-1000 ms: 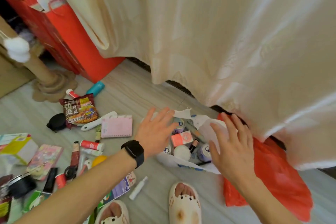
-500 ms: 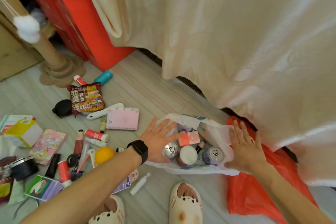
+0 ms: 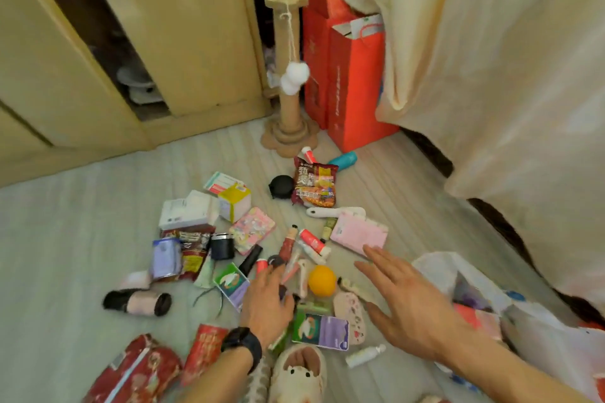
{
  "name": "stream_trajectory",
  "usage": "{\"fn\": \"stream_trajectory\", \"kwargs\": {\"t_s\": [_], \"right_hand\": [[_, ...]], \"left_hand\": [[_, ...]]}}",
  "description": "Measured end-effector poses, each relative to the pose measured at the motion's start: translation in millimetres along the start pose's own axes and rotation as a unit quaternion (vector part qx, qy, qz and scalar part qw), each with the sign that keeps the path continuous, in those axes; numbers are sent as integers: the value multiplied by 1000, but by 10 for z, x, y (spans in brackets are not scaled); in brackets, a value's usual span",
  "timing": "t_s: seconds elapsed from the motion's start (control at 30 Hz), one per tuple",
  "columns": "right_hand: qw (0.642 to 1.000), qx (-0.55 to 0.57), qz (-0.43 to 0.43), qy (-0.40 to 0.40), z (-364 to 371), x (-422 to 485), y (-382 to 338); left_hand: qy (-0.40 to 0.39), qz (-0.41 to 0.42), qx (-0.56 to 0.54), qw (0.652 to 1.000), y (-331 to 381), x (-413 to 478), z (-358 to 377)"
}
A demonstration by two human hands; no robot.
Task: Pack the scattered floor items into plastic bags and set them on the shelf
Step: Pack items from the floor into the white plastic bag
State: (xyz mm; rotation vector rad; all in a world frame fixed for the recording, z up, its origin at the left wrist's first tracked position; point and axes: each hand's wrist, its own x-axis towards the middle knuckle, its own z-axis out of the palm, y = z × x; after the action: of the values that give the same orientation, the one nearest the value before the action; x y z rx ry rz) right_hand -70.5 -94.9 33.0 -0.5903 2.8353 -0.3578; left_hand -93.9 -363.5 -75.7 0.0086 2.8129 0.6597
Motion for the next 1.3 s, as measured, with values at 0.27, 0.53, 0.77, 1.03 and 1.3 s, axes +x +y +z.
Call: {"fn": "stream_trajectory", "kwargs": {"t_s": [0.27, 0.53, 0.77, 1.03, 1.3], "right_hand": [[971, -31, -140, -191, 967, 724, -776], [952, -41, -102, -286, 1828, 915, -1629], [951, 4, -69, -302, 1827, 1047, -1671], [980, 17, -116, -158, 736, 1116, -1132], [998, 33, 54, -31, -530, 307, -129]], "left_hand": [[-29, -285, 47, 957, -1326, -740, 171], [-94, -307, 1, 947, -1644, -798, 214], [-132, -300, -35, 944, -1748, -717, 137], [-113, -206, -121, 964, -1145, -464, -530], [-117, 40, -58, 991, 520, 41, -1065]]}}
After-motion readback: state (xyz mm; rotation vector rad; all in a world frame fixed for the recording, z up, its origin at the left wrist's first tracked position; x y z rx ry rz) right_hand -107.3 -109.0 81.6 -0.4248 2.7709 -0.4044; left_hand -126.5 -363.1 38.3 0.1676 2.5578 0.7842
